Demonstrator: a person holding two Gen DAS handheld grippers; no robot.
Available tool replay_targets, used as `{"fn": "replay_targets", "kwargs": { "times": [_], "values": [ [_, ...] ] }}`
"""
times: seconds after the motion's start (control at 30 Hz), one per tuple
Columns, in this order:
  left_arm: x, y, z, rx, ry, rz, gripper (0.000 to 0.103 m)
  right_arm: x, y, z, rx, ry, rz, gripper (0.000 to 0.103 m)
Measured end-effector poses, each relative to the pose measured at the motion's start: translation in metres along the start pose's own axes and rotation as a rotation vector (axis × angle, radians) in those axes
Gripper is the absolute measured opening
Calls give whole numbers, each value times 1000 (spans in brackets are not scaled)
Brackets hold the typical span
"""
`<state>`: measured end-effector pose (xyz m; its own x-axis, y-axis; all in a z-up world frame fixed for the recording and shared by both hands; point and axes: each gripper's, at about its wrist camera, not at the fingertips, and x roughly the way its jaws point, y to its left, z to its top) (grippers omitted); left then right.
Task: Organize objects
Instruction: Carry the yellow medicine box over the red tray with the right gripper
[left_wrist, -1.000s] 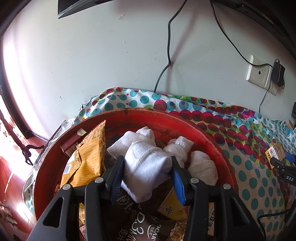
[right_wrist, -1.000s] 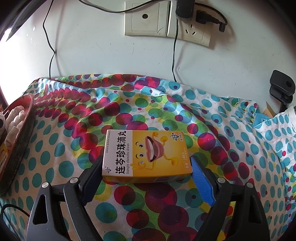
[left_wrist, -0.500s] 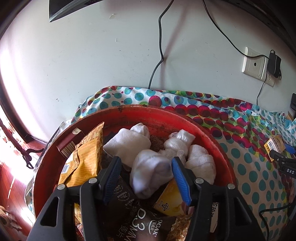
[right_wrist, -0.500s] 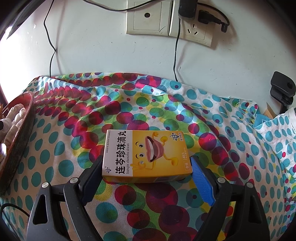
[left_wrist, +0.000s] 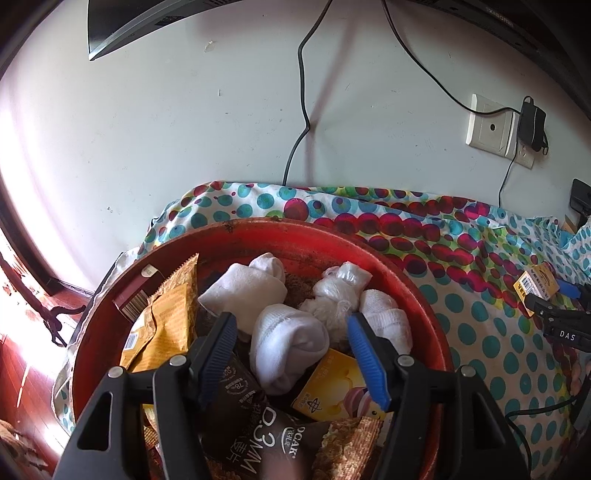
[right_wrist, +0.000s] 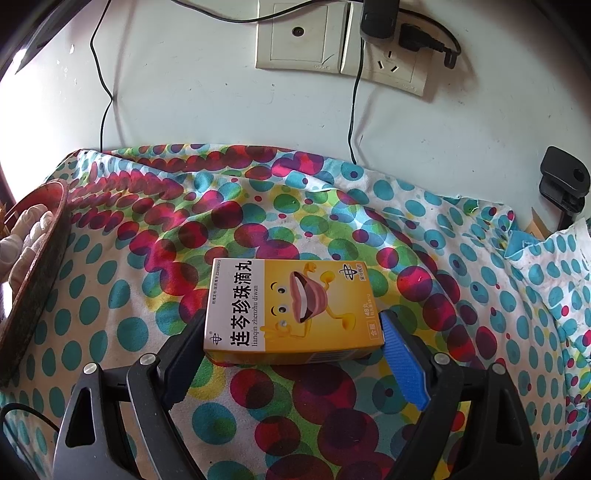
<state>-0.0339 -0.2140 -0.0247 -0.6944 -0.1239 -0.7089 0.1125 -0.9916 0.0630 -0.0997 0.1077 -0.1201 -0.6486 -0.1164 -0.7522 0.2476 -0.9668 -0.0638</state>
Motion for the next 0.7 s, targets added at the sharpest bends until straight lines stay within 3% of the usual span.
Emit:
{"fn": "replay_targets", "kwargs": {
  "times": [0.5,0.7],
  "values": [
    [-15,-4,4,37,-2,-29,65,-12,7,-1,-37,-63,-23,87],
    [-25,-6,6,57,-9,-39,65,-13,14,-1,-29,-67,17,87]
  ]
}}
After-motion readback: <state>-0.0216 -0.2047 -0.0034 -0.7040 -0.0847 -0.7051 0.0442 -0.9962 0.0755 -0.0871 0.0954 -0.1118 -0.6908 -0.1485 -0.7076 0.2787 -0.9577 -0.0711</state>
